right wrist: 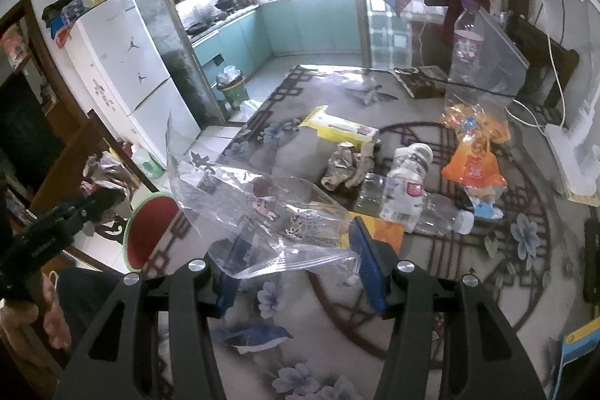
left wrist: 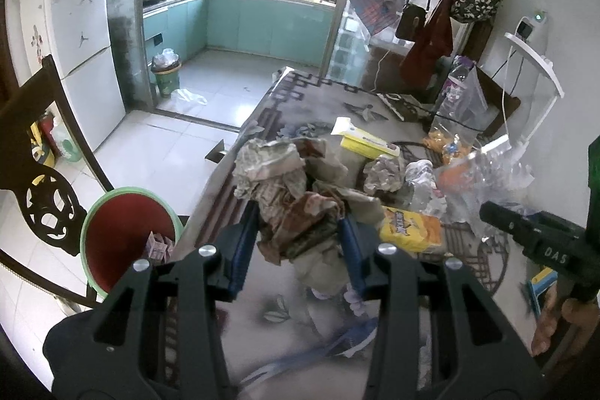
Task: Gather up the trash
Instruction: 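Carry the tissues and clear bag over the red bucket with both grippers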
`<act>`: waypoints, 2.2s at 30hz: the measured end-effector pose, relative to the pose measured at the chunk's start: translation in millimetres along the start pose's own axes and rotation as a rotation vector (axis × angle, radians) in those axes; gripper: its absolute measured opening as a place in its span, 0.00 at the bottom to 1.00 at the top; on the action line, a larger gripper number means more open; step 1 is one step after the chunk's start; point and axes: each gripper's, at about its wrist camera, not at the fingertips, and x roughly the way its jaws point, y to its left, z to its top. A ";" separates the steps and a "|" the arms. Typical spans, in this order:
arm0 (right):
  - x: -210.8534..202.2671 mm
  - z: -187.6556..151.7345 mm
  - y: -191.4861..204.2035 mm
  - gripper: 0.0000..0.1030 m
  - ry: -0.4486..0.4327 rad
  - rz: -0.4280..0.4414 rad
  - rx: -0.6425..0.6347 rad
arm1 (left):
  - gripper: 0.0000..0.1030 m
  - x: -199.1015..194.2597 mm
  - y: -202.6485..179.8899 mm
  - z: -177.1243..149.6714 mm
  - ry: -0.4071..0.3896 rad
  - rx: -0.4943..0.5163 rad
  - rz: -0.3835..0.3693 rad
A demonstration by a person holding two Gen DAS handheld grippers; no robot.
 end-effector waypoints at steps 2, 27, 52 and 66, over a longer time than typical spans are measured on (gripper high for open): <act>1.9 2.4 4.4 0.50 0.000 0.003 -0.004 | 0.40 0.9 3.7 1.1 0.003 -0.002 0.001; 55.9 22.2 52.1 0.50 0.040 0.049 -0.019 | 0.40 18.6 70.6 15.2 0.026 -0.056 0.065; 106.6 43.5 133.2 0.50 0.064 0.131 -0.090 | 0.40 36.2 144.9 20.4 0.059 -0.117 0.130; 118.8 46.3 150.6 0.50 0.082 0.157 -0.108 | 0.40 41.0 167.9 16.3 0.078 -0.159 0.163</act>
